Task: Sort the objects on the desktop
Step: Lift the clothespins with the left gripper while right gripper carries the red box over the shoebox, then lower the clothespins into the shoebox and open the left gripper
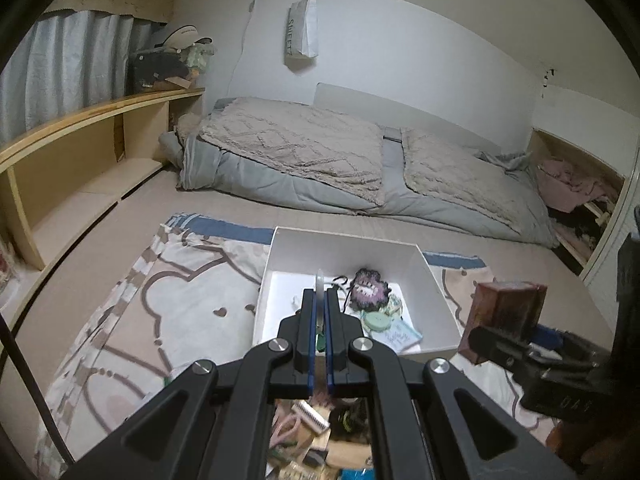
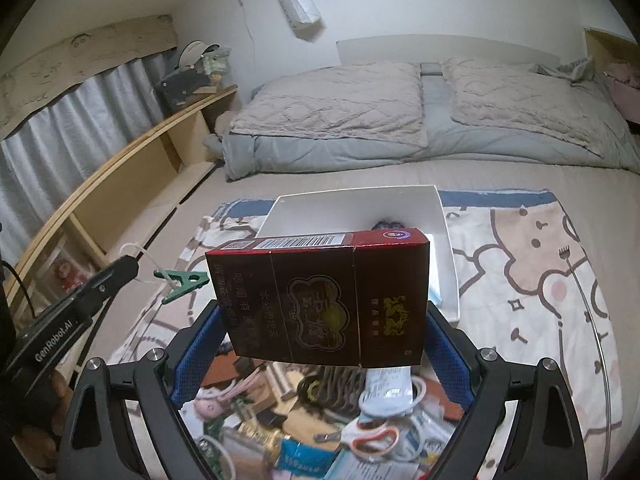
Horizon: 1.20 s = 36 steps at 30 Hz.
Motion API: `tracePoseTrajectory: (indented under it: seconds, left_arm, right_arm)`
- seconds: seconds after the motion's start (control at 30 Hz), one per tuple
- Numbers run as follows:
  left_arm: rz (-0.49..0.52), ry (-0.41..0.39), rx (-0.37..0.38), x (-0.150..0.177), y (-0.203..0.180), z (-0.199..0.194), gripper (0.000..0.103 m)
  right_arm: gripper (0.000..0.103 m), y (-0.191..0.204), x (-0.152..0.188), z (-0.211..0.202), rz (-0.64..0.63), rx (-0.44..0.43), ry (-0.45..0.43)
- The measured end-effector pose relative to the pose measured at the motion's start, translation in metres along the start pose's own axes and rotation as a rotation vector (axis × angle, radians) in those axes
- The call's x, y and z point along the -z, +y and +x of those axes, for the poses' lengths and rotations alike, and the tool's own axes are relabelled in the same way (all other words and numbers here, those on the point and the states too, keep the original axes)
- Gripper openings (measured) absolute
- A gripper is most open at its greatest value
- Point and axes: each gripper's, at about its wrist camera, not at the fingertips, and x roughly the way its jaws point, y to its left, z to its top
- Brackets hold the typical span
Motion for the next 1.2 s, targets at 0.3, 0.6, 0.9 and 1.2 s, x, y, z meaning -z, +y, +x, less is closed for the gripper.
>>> tracePoseTrajectory:
  seconds: [0.3, 0.6, 0.9, 1.2]
  left_arm:
    - [0.006, 0.010, -0.008, -0.010, -0.006, 0.052, 0.004]
    - [0.015, 0.041, -0.031, -0.010, -0.007, 0.104, 0.004]
    - [-0.025, 0.088, -0.052, -0.009, -0.002, 0.148, 0.004]
    - [-0.020, 0.126, -0.102, -0.009, -0.006, 0.189, 0.004]
  right_arm:
    - [0.094, -0.016, -0.017, 0.034, -0.015, 0.011, -0.019]
    - [0.094, -0.029, -0.020, 0.085, 0.007, 0.027, 0.052]
    - [0.094, -0.041, -0.017, 0.129, 0.031, 0.029, 0.140]
    - [0.094, -0.053, -0.010, 0.161, 0.035, 0.033, 0.218]
